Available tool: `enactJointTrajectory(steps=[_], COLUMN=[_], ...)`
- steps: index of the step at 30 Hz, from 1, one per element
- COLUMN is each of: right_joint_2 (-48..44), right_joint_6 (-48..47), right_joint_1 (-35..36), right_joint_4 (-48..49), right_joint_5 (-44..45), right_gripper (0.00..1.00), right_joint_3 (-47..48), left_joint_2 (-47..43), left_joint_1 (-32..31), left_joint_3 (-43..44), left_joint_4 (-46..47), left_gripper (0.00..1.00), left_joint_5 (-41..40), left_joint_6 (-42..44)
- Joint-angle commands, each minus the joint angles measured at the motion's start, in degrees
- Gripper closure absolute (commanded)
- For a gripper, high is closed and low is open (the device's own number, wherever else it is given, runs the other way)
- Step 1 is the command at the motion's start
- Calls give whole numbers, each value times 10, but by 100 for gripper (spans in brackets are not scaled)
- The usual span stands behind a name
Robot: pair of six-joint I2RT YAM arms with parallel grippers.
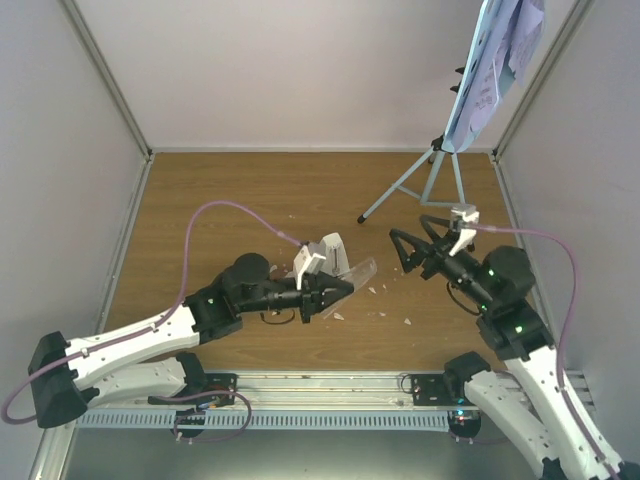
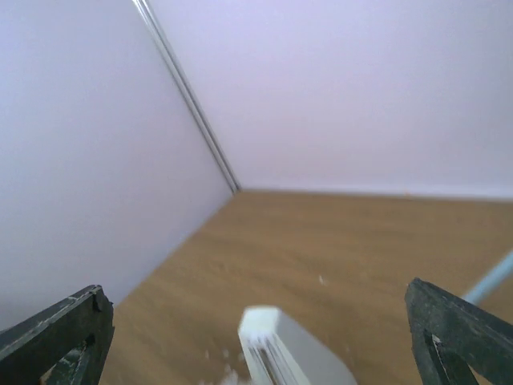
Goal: Pack up the instrument practice props
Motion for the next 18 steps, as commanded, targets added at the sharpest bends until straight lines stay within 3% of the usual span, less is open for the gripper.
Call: enactJointTrajectory(steps=[1, 5, 9, 12, 18], right_joint_2=[-58, -37, -21, -10, 24], right_joint_6=[49, 43, 123, 172, 181], right_joint_1=[-4, -4, -1, 11, 37], right_joint_4=[216, 240, 384, 478, 469], right_joint_5=[-1, -106, -212, -236, -234], right_gripper=[0, 0, 0, 0, 0], right_joint_3=[-51, -41, -97, -135, -125], left_joint_2=[4, 22, 31, 33, 38], left_joint_1=[0, 7, 16, 17, 17], left_joint_3=[41, 61, 44, 28, 26], left_joint_4=[142, 155, 228, 282, 307], left_gripper=[100, 100, 100, 100, 100], left_joint_5=[-93, -102, -100, -92, -71], left_joint_6=[-32, -43, -79, -95, -84])
